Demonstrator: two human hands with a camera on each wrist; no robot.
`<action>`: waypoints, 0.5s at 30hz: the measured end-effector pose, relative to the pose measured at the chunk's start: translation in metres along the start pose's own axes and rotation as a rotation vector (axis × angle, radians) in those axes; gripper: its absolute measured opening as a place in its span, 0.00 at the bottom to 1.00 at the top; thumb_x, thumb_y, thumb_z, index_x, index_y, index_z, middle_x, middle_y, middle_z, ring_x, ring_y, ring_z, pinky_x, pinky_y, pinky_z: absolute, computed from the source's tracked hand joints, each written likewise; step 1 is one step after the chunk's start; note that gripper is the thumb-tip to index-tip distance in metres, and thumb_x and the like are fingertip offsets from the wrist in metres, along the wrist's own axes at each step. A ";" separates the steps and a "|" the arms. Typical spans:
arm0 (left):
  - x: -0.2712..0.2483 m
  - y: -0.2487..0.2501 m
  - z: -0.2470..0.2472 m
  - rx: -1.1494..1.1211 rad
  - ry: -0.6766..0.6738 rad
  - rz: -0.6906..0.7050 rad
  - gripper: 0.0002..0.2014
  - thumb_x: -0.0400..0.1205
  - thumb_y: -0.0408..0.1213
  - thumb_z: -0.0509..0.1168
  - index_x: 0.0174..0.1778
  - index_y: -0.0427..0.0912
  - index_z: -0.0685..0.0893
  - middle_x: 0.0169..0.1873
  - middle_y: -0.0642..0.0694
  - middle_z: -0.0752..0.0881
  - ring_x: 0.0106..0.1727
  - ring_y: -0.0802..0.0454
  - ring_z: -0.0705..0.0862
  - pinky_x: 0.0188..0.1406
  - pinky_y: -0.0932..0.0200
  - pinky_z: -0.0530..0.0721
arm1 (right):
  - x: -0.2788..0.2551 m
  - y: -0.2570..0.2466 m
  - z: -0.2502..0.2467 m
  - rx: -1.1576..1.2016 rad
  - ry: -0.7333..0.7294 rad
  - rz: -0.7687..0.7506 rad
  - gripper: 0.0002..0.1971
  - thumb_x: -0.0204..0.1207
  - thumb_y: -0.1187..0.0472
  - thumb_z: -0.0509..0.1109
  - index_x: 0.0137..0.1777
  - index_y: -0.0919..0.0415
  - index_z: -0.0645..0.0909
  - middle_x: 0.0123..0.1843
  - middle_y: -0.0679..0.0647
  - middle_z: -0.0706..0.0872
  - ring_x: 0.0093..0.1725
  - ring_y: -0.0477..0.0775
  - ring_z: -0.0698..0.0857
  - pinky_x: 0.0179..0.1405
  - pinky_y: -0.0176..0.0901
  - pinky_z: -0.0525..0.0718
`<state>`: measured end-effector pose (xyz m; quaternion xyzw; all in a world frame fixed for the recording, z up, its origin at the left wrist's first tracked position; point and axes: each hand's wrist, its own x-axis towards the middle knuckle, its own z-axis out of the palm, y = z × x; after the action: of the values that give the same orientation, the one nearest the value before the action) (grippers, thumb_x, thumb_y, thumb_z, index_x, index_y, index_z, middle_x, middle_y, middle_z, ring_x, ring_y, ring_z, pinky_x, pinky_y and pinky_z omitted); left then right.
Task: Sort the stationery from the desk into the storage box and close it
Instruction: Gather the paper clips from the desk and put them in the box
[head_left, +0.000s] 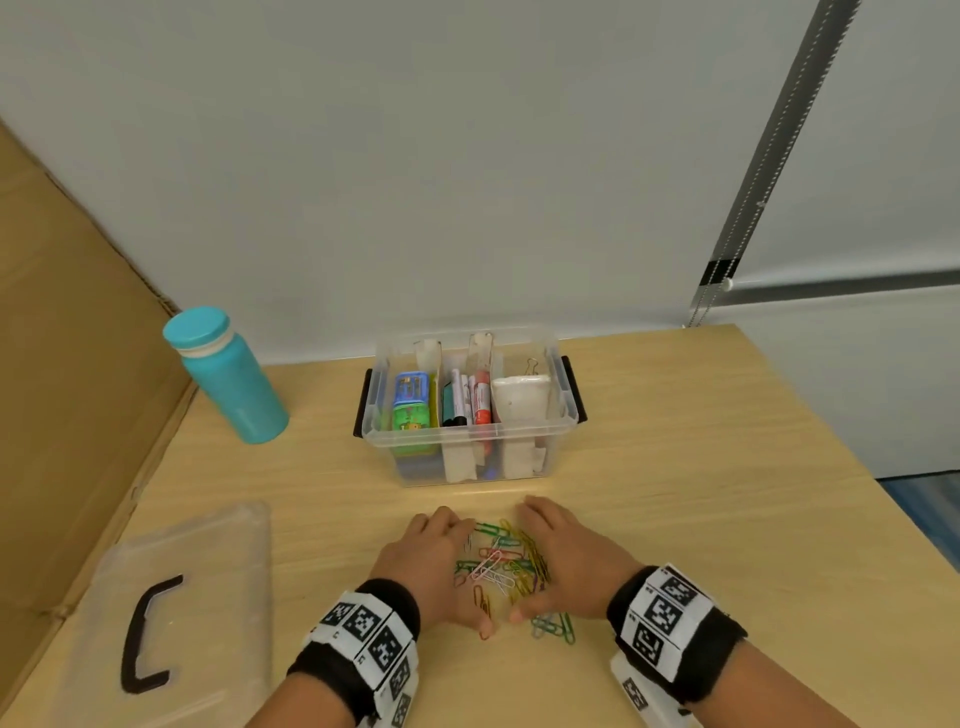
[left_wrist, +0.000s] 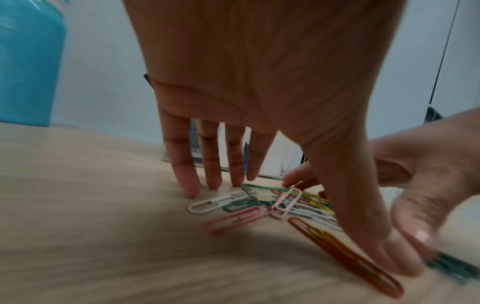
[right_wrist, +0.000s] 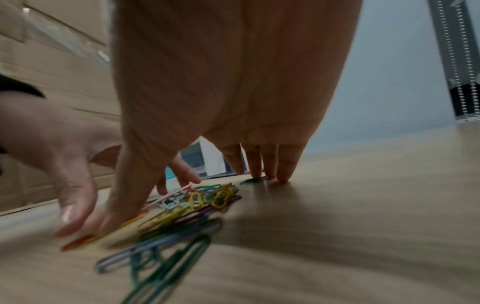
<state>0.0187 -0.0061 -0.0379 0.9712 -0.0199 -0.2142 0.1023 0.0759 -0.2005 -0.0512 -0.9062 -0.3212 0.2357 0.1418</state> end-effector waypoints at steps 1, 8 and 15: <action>0.001 0.002 0.001 0.007 -0.007 0.008 0.57 0.58 0.66 0.75 0.81 0.53 0.56 0.71 0.55 0.63 0.72 0.52 0.62 0.66 0.49 0.77 | -0.003 -0.001 0.002 -0.024 -0.011 -0.026 0.62 0.59 0.33 0.77 0.84 0.56 0.45 0.85 0.48 0.45 0.83 0.51 0.49 0.82 0.47 0.59; 0.005 0.003 0.008 -0.103 0.016 0.079 0.42 0.68 0.57 0.74 0.78 0.56 0.65 0.65 0.56 0.69 0.67 0.54 0.67 0.64 0.51 0.77 | -0.015 0.007 0.010 -0.104 -0.034 -0.110 0.66 0.54 0.36 0.80 0.85 0.57 0.45 0.82 0.47 0.52 0.81 0.50 0.53 0.81 0.44 0.59; 0.010 0.004 0.013 -0.205 0.119 0.063 0.25 0.74 0.49 0.72 0.68 0.53 0.77 0.59 0.55 0.76 0.60 0.54 0.77 0.61 0.55 0.78 | 0.000 0.000 0.014 0.021 0.112 -0.041 0.33 0.73 0.49 0.73 0.77 0.52 0.67 0.66 0.52 0.67 0.64 0.53 0.72 0.67 0.46 0.75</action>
<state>0.0228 -0.0131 -0.0527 0.9656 -0.0224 -0.1536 0.2086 0.0686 -0.1991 -0.0629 -0.9097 -0.3288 0.1852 0.1736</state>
